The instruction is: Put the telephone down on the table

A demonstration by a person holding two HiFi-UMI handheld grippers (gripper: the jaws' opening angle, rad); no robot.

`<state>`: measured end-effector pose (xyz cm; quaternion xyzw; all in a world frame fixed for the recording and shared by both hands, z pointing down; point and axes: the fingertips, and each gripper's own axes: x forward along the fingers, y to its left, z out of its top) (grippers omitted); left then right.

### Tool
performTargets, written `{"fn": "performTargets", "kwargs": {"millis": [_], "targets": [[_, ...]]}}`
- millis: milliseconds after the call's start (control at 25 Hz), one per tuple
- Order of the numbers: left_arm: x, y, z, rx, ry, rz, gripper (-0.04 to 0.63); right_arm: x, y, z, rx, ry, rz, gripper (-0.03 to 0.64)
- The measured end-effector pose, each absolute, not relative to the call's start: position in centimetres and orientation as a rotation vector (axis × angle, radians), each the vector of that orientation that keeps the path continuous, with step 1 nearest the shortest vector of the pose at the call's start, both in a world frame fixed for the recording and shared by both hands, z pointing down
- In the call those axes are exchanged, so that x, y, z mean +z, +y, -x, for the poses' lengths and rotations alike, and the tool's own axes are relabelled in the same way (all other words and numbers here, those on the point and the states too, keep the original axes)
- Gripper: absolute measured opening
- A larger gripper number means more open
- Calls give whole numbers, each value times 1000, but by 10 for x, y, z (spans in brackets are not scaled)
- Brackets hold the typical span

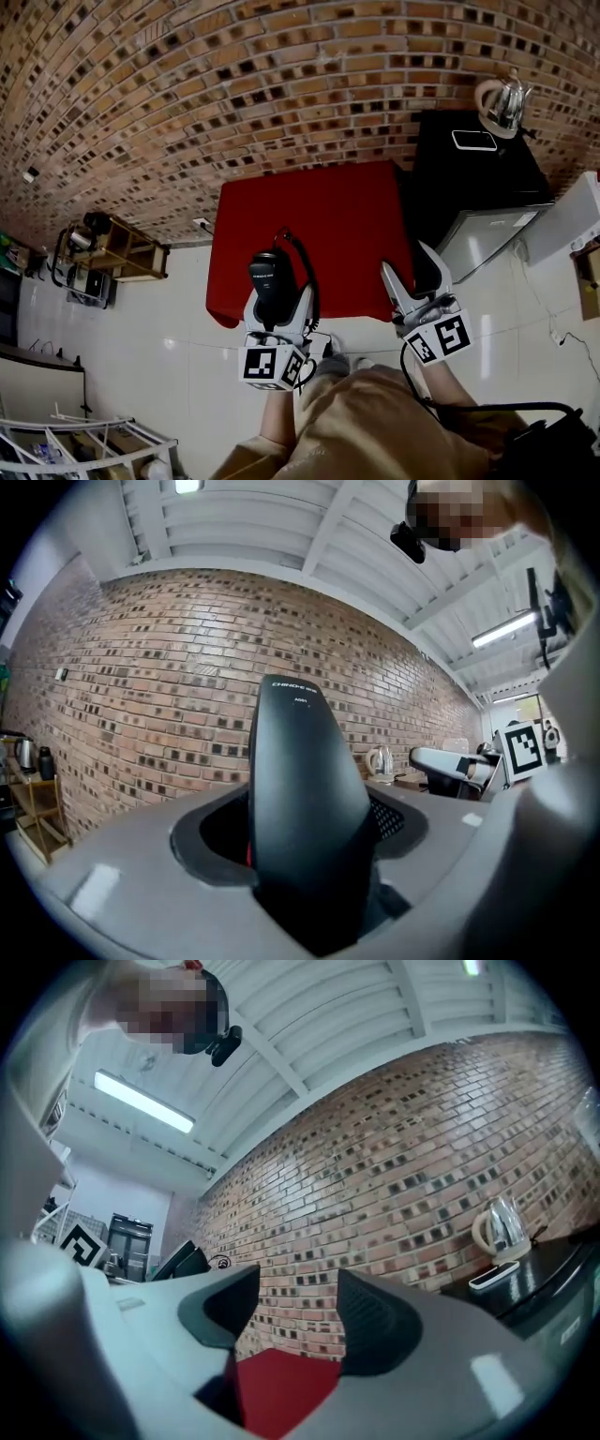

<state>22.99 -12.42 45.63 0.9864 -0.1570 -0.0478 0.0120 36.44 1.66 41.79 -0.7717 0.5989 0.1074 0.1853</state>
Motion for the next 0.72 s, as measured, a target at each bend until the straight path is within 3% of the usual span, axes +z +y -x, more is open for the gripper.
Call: {"fn": "performTargets", "kwargs": {"millis": [320,720], "targets": [[498,-190,-253,-106,-410,-3056,319,447,-51,-379,288,1669,2222,249],[560,-334,-277,-14,-323,-3027,319,472,-224,-382,301,1722,2219,249]]}}
